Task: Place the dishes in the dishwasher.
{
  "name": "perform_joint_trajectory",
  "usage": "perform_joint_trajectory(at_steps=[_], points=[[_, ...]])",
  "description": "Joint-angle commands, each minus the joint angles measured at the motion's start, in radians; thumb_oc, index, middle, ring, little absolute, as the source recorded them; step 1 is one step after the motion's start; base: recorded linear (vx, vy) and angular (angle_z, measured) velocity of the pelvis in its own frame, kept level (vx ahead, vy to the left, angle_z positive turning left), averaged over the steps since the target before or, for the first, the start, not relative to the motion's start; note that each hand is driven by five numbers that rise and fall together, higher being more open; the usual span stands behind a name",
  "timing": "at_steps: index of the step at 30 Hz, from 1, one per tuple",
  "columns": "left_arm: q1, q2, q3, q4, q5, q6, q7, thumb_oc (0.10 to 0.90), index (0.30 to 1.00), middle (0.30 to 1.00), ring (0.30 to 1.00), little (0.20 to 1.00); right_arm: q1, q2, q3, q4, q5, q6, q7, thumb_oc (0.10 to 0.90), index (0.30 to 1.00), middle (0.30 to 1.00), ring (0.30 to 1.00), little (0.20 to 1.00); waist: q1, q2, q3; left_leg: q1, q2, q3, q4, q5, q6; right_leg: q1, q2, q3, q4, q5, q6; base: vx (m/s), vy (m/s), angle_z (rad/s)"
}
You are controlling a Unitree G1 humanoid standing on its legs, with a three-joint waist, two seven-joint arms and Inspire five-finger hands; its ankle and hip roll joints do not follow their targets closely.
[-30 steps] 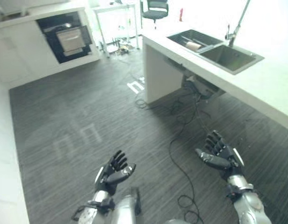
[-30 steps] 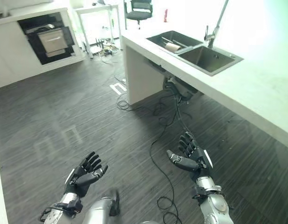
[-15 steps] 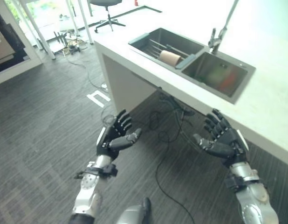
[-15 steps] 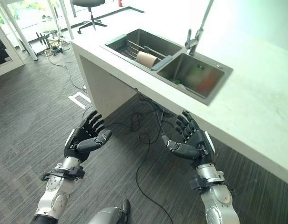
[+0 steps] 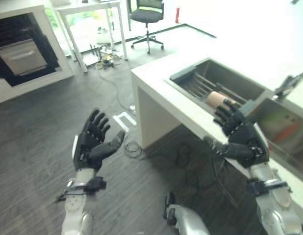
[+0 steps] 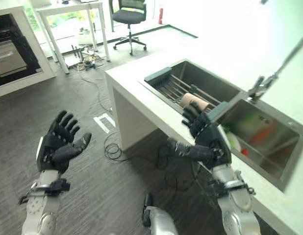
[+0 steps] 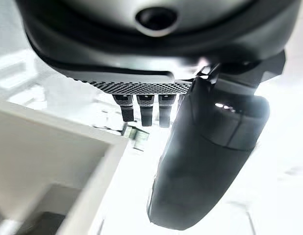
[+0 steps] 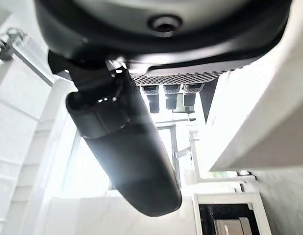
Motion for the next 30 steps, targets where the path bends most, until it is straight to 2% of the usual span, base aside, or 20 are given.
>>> perform_joint_trajectory(at_steps=[1, 3, 4, 5, 6, 7, 9, 10, 11, 12, 13, 14, 15, 17, 19, 22, 25, 28, 29, 30], points=[[-0.068, 0.038, 0.037, -0.130, -0.044, -0.170, -0.023, 0.800, 0.900, 0.900, 0.900, 0.900, -0.050, -0.015, -0.079, -0.123, -0.009, -0.128, -0.022, 0.800, 0.900, 0.900, 0.900, 0.900, -0.053, 0.017, -0.117, 0.078, 0.026, 0.012, -0.288, 0.128, 0.022, 0.022, -0.110, -0.057, 0.100, -0.135, 0.323, 0.29, -0.154, -0.35], [-0.072, 0.038, 0.038, -0.141, -0.042, -0.185, -0.031, 0.800, 0.900, 0.900, 0.900, 0.900, -0.046, -0.025, -0.099, -0.130, -0.025, -0.135, -0.037, 0.800, 0.900, 0.900, 0.900, 0.900, -0.071, 0.028, -0.134, 0.116, 0.052, 0.038, -0.288, 0.132, -0.003, 0.031, -0.098, -0.051, 0.100, -0.152, 0.303, 0.26, -0.113, -0.25], [-0.075, 0.039, 0.036, -0.143, -0.039, -0.188, -0.032, 0.800, 0.900, 0.900, 0.900, 0.900, -0.043, -0.028, -0.108, -0.133, -0.019, -0.134, -0.042, 0.800, 0.900, 0.900, 0.900, 0.900, -0.078, 0.035, -0.138, 0.128, 0.068, 0.048, -0.288, 0.174, -0.021, 0.038, -0.085, -0.047, 0.100, -0.164, 0.292, 0.21, -0.076, -0.20], [-0.078, 0.036, 0.032, -0.143, -0.034, -0.192, -0.032, 0.800, 0.900, 0.900, 0.900, 0.900, -0.040, -0.031, -0.116, -0.134, -0.014, -0.132, -0.047, 0.800, 0.900, 0.900, 0.900, 0.900, -0.085, 0.038, -0.145, 0.160, 0.087, 0.071, -0.288, 0.256, -0.043, 0.043, -0.079, -0.047, 0.100, -0.174, 0.279, 0.22, -0.116, -0.27], [-0.079, 0.033, 0.029, -0.144, -0.035, -0.197, -0.035, 0.800, 0.900, 0.900, 0.900, 0.900, -0.037, -0.034, -0.124, -0.136, -0.014, -0.132, -0.054, 0.800, 0.900, 0.900, 0.900, 0.900, -0.079, 0.032, -0.142, 0.178, 0.095, 0.089, -0.288, 0.379, -0.078, 0.069, -0.078, -0.039, 0.100, -0.193, 0.262, 0.22, -0.149, -0.20], [-0.077, 0.029, 0.026, -0.145, -0.038, -0.203, -0.040, 0.800, 0.900, 0.900, 0.900, 0.900, -0.032, -0.032, -0.125, -0.135, -0.019, -0.140, -0.051, 0.800, 0.900, 0.900, 0.900, 0.900, -0.069, 0.020, -0.129, 0.136, 0.090, 0.089, -0.203, 0.444, -0.091, 0.099, -0.080, -0.020, 0.100, -0.209, 0.249, 0.19, -0.159, -0.15], [-0.069, 0.025, 0.026, -0.144, -0.035, -0.214, -0.057, 0.800, 0.900, 0.900, 0.900, 0.900, -0.018, -0.026, -0.131, -0.136, -0.030, -0.149, -0.049, 0.800, 0.900, 0.900, 0.900, 0.900, -0.057, 0.004, -0.107, 0.011, 0.099, 0.094, -0.083, 0.474, -0.092, 0.142, -0.075, 0.018, 0.100, -0.227, 0.233, 0.15, -0.083, -0.46], [-0.061, 0.027, 0.030, -0.145, -0.030, -0.223, -0.071, 0.800, 0.900, 0.900, 0.900, 0.900, -0.015, -0.029, -0.130, -0.137, -0.029, -0.150, -0.062, 0.800, 0.900, 0.900, 0.900, 0.900, -0.050, 0.001, -0.093, -0.042, 0.123, 0.109, -0.138, 0.449, -0.073, 0.169, -0.059, 0.057, 0.100, -0.247, 0.235, 0.19, 0.018, -0.65], [-0.057, 0.029, 0.033, -0.144, -0.034, -0.228, -0.076, 0.800, 0.900, 0.900, 0.900, 0.900, -0.018, -0.031, -0.129, -0.135, -0.027, -0.148, -0.068, 0.800, 0.900, 0.900, 0.900, 0.900, -0.045, 0.002, -0.089, -0.034, 0.130, 0.118, -0.195, 0.435, -0.066, 0.176, -0.052, 0.075, 0.100, -0.254, 0.240, 0.26, 0.176, -0.52], [-0.045, 0.038, 0.039, -0.145, -0.046, -0.243, -0.079, 0.800, 0.900, 0.900, 0.900, 0.900, -0.029, -0.032, -0.125, -0.129, -0.029, -0.143, -0.074, 0.800, 0.900, 0.900, 0.900, 0.900, -0.039, 0.029, -0.079, -0.079, 0.146, 0.085, -0.288, 0.376, -0.059, 0.184, -0.017, 0.122, 0.100, -0.267, 0.257, 0.22, 0.227, -0.69], [-0.041, 0.041, 0.038, -0.146, -0.049, -0.252, -0.081, 0.800, 0.900, 0.900, 0.900, 0.900, -0.036, -0.033, -0.121, -0.127, -0.033, -0.141, -0.082, 0.800, 0.900, 0.900, 0.900, 0.900, -0.033, 0.045, -0.078, -0.114, 0.146, 0.051, -0.288, 0.353, -0.062, 0.185, 0.003, 0.146, 0.100, -0.272, 0.262, 0.29, 0.308, -0.72], [-0.022, 0.042, 0.045, -0.160, -0.034, -0.269, -0.067, 0.800, 0.900, 0.900, 0.900, 0.900, -0.039, -0.032, -0.115, -0.136, -0.022, -0.126, -0.081, 0.800, 0.900, 0.900, 0.900, 0.900, -0.012, 0.074, -0.075, -0.188, 0.116, -0.061, -0.288, 0.391, -0.072, 0.201, 0.049, 0.206, 0.100, -0.291, 0.259, 0.25, 0.220, -0.99], [-0.019, 0.038, 0.044, -0.173, -0.020, -0.266, -0.058, 0.800, 0.900, 0.900, 0.900, 0.900, -0.038, -0.033, -0.111, -0.142, -0.020, -0.118, -0.089, 0.800, 0.900, 0.900, 0.900, 0.900, -0.003, 0.078, -0.077, -0.207, 0.104, -0.085, -0.288, 0.419, -0.074, 0.209, 0.060, 0.230, 0.100, -0.304, 0.255, 0.23, 0.222, -1.09], [-0.030, 0.036, 0.037, -0.185, -0.003, -0.258, -0.064, 0.800, 0.900, 0.900, 0.900, 0.900, -0.044, -0.036, -0.105, -0.144, -0.030, -0.114, -0.118, 0.800, 0.900, 0.900, 0.900, 0.900, 0.006, 0.074, -0.082, -0.213, 0.098, -0.088, -0.288, 0.396, -0.067, 0.214, 0.047, 0.243, 0.100, -0.319, 0.258, 0.10, 0.163, -1.74], [-0.056, 0.043, 0.020, -0.181, 0.016, -0.246, -0.062, 0.800, 0.900, 0.900, 0.900, 0.900, -0.046, -0.033, -0.099, -0.143, -0.039, -0.115, -0.152, 0.800, 0.900, 0.900, 0.900, 0.900, -0.001, 0.075, -0.090, -0.205, 0.102, -0.073, -0.288, 0.367, -0.057, 0.207, 0.031, 0.231, 0.100, -0.319, 0.269, 0.09, 0.192, -1.32], [-0.115, 0.069, -0.018, -0.183, 0.042, -0.188, -0.048, 0.800, 0.900, 0.900, 0.900, 0.900, 0.000, -0.011, -0.123, -0.167, -0.043, -0.096, -0.174, 0.800, 0.900, 0.900, 0.900, 0.900, -0.054, 0.080, -0.116, -0.155, 0.109, -0.023, -0.288, 0.304, -0.038, 0.183, -0.021, 0.207, 0.100, -0.303, 0.305, 0.14, 0.238, -0.55], [-0.140, 0.087, -0.038, -0.187, 0.058, -0.167, -0.066, 0.800, 0.900, 0.900, 0.900, 0.900, 0.013, 0.002, -0.127, -0.161, -0.045, -0.082, -0.205, 0.800, 0.900, 0.900, 0.900, 0.900, -0.070, 0.076, -0.114, -0.137, 0.103, -0.005, -0.288, 0.286, -0.021, 0.188, -0.045, 0.188, 0.100, -0.286, 0.319, 0.12, 0.154, -0.39], [-0.136, 0.104, -0.041, -0.192, 0.114, -0.170, -0.081, 0.800, 0.900, 0.900, 0.900, 0.900, 0.017, 0.024, -0.118, -0.140, -0.013, -0.084, -0.179, 0.800, 0.900, 0.900, 0.900, 0.900, -0.064, 0.075, -0.099, -0.123, 0.117, 0.025, -0.288, 0.278, -0.009, 0.198, -0.074, 0.125, 0.100, -0.269, 0.331, 0.04, 0.040, -0.45], [-0.127, 0.122, -0.030, -0.200, 0.162, -0.166, -0.073, 0.800, 0.900, 0.900, 0.900, 0.900, 0.000, 0.036, -0.100, -0.119, -0.014, -0.081, -0.136, 0.800, 0.900, 0.900, 0.900, 0.900, -0.037, 0.072, -0.091, -0.115, 0.141, 0.076, -0.288, 0.271, -0.014, 0.200, -0.128, 0.019, 0.100, -0.253, 0.353, -0.05, -0.070, -0.70], [-0.126, 0.133, -0.022, -0.203, 0.186, -0.160, -0.071, 0.800, 0.900, 0.900, 0.900, 0.900, -0.018, 0.037, -0.088, -0.107, -0.027, -0.080, -0.122, 0.800, 0.900, 0.900, 0.900, 0.900, -0.022, 0.070, -0.087, -0.113, 0.154, 0.101, -0.288, 0.266, -0.019, 0.199, -0.158, -0.015, 0.100, -0.250, 0.361, -0.07, -0.112, -1.16]])
